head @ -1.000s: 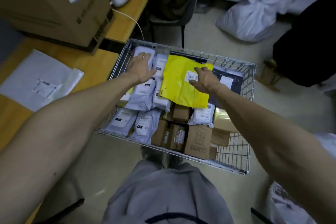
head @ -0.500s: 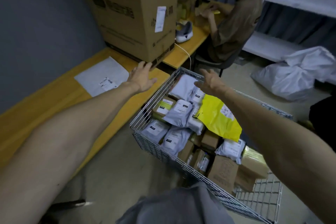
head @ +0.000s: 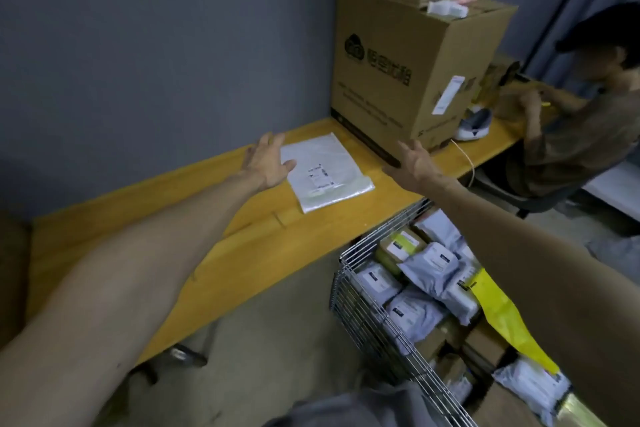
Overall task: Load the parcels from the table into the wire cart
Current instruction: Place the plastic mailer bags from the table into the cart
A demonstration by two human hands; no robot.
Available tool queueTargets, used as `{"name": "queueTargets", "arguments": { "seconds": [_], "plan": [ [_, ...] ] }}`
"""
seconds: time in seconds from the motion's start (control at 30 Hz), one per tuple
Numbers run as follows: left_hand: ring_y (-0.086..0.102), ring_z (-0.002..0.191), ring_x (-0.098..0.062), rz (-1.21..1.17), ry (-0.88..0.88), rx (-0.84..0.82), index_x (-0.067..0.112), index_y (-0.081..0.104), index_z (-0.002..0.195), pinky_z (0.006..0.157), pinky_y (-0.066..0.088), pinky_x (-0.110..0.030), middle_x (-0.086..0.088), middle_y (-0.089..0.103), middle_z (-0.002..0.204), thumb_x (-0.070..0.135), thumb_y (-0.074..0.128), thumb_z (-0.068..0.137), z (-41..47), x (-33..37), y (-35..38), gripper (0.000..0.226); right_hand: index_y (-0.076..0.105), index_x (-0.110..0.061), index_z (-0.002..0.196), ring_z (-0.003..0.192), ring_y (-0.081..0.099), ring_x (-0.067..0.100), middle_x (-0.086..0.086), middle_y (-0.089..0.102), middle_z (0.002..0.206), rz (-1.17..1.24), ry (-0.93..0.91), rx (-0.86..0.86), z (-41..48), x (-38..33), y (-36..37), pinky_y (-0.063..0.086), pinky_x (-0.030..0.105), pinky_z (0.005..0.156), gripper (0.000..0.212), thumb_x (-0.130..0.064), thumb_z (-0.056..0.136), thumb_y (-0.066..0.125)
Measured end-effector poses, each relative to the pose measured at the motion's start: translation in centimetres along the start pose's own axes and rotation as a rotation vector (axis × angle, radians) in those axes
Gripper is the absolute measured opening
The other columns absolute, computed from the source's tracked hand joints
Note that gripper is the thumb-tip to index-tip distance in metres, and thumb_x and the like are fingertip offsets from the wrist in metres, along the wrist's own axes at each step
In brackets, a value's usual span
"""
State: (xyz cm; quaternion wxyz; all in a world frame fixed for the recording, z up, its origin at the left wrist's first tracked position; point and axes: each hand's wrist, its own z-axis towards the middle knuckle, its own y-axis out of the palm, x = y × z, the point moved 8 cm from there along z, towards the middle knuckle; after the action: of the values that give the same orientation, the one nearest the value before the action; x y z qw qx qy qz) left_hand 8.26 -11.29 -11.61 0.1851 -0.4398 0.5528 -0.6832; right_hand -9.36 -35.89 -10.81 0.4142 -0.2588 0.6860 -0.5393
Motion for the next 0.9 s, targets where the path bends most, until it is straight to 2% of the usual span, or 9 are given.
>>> {"name": "queueTargets", "arguments": {
  "seconds": [0.2,0.4,0.63,0.9],
  "plan": [
    [0.027,0.145,-0.033,0.014,-0.115,0.041,0.017,0.023,0.154,0.117,0.027,-0.045,-0.014,0.024,0.158,0.040,0.057,0.097,-1.0,-6.2,-1.9,0.070,0.019,-0.014,0.156,0.142,0.026,0.039,0.020,0.015,0.159,-0.020,-0.078,-0.038,3.5,-5.5,1.9,0.033,0.048,0.113,0.071,-0.043,0.100,0.051],
    [0.027,0.145,-0.034,0.024,-0.222,0.016,0.024,0.014,0.156,0.117,0.027,-0.046,-0.011,0.018,0.160,0.044,0.054,0.098,0.7,-9.7,-1.2,0.074,0.019,-0.015,0.155,0.144,0.023,0.038,0.018,0.013,0.160,-0.011,-0.136,-0.090,8.8,-6.7,4.9,0.030,0.049,0.115,0.072,-0.045,0.098,0.052],
    [0.023,0.147,-0.034,0.020,-0.304,-0.041,0.022,0.014,0.157,0.118,0.025,-0.046,-0.010,0.007,0.164,0.046,0.051,0.099,5.6,-9.2,2.3,0.073,0.016,-0.019,0.156,0.148,0.018,0.035,0.017,0.009,0.162,-0.026,-0.152,-0.153,16.9,-4.3,7.8,0.028,0.047,0.117,0.073,-0.046,0.099,0.051],
    [0.025,0.146,-0.033,0.005,-0.389,-0.156,0.031,0.017,0.156,0.119,0.025,-0.043,-0.009,0.004,0.165,0.046,0.048,0.100,9.4,-8.5,8.6,0.066,0.016,-0.019,0.157,0.148,0.017,0.035,0.015,0.010,0.162,-0.031,-0.167,-0.278,22.4,-0.8,11.9,0.028,0.047,0.116,0.072,-0.042,0.099,0.052]
  ]
}}
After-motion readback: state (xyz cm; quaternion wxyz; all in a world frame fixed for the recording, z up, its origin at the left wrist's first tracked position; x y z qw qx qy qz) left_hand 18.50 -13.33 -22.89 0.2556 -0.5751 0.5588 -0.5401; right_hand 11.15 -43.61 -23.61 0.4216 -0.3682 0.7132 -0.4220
